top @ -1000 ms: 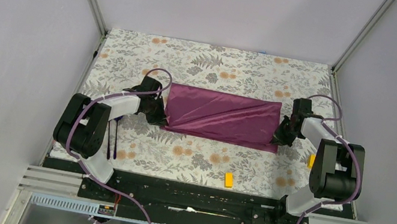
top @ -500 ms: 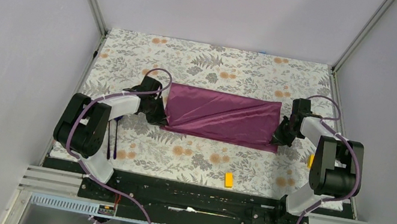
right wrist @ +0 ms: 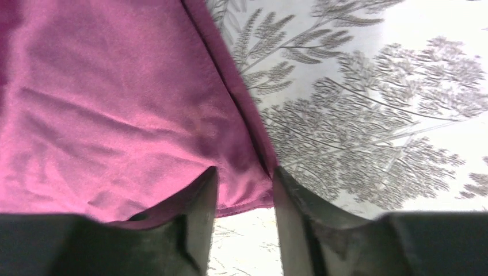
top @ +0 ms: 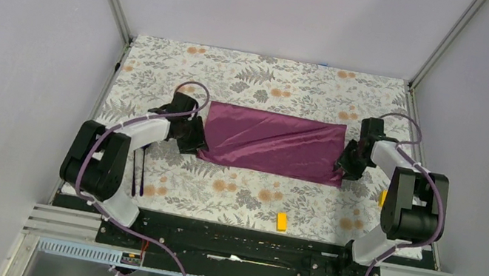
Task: Fold the napkin into a case and place the utensils inside
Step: Fold and flatten the napkin at the center of the board.
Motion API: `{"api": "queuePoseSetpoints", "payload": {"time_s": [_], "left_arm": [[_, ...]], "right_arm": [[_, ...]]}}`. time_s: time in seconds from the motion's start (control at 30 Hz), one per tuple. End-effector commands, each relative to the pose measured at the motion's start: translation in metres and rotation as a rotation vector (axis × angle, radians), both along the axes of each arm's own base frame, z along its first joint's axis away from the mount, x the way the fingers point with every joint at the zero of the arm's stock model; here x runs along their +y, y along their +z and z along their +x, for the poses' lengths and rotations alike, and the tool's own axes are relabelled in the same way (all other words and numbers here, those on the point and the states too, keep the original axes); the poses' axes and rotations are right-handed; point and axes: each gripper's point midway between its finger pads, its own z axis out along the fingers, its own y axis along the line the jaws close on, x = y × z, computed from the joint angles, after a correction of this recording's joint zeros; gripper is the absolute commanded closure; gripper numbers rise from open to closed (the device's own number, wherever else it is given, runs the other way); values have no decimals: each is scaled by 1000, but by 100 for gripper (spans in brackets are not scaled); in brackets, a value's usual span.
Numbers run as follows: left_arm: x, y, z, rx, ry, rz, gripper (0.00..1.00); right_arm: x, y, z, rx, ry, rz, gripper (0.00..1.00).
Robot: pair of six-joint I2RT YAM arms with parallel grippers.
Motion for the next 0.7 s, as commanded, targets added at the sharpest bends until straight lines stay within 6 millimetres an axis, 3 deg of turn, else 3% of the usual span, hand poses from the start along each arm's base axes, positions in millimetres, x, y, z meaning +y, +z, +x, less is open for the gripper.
{"api": "queuePoseSetpoints", "payload": {"time_s": [0.0,0.13,0.23,0.33,0.5,0.67], "left_arm": [[23,34,7,-96,41,105,49],[21,60,10,-152,29,89,41],[0,68,14,-160,-23,-17,39],[-23,65,21,-143,-67,-124,39],[-42,63,31,-158,-112,-181,36],[-32,29,30,-89,-79,-114,33]], "right_arm": [[-30,33,-3,-37,-19,-167,49],[-27,51,-1,-99,2,-165,35],[-1,55,8,-136,52,-26,30],[20,54,12,-162,90,89,26],[33,38,13,-142,110,167,23],[35,24,10,-122,101,179,23]]}}
